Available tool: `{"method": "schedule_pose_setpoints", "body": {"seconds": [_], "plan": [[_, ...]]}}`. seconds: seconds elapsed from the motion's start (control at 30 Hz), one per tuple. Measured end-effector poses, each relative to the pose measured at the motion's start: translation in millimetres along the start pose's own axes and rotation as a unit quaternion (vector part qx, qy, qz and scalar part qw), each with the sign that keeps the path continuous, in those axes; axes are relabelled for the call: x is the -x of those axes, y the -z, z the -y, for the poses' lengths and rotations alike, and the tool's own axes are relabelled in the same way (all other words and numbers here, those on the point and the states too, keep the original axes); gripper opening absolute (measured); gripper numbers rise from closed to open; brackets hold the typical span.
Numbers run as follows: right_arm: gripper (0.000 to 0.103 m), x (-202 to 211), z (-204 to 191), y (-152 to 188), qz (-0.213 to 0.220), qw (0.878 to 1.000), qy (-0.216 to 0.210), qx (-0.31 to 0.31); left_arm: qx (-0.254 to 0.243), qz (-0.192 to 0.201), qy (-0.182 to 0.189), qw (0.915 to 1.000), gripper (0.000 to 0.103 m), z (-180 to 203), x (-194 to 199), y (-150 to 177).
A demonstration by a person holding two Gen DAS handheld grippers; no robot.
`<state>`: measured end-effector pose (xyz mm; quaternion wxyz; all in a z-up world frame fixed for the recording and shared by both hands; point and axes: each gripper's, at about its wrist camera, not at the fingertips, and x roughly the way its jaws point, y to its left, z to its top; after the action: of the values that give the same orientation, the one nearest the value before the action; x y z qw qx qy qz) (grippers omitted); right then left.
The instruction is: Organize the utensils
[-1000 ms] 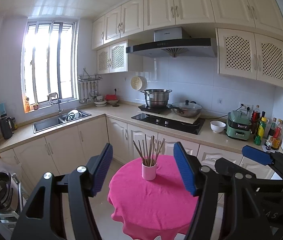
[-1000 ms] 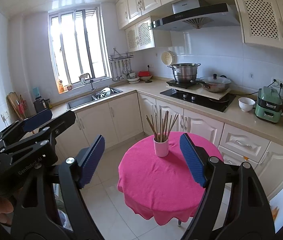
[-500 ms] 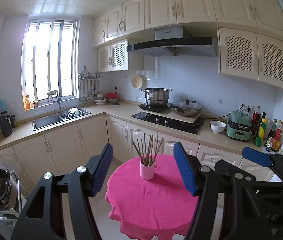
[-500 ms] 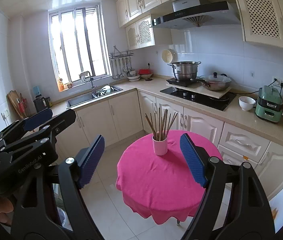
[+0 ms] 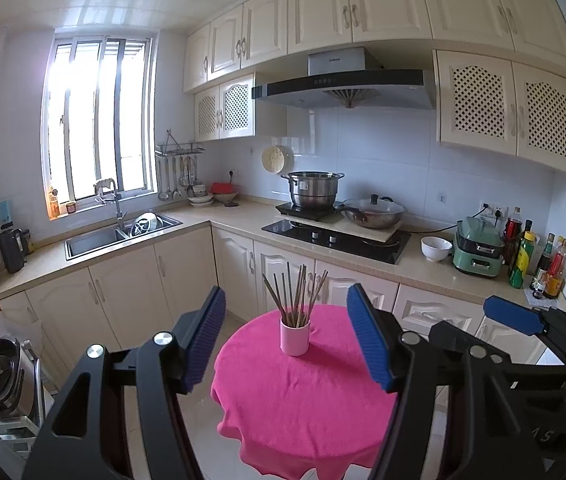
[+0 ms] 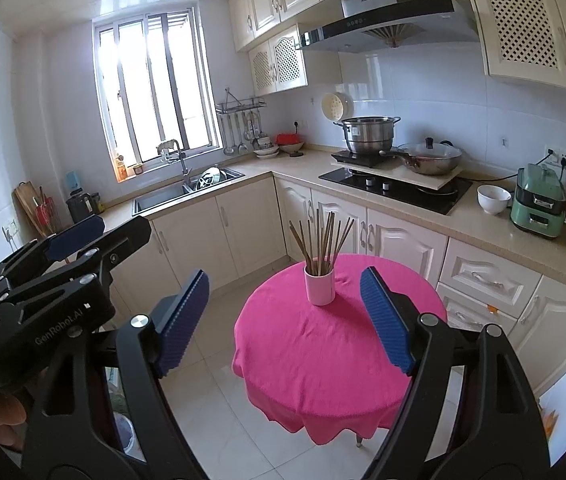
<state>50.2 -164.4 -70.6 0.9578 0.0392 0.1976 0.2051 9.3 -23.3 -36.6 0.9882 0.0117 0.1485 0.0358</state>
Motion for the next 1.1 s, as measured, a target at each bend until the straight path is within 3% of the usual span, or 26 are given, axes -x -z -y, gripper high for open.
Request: {"method": "schedule_pose_setpoints", "body": {"seconds": [1.1], "plan": [[0.077, -9, -7, 7, -0.009, 1.000, 0.009, 0.002, -0.001, -0.009, 0.009, 0.9999, 0.063, -16, -12, 6]]}}
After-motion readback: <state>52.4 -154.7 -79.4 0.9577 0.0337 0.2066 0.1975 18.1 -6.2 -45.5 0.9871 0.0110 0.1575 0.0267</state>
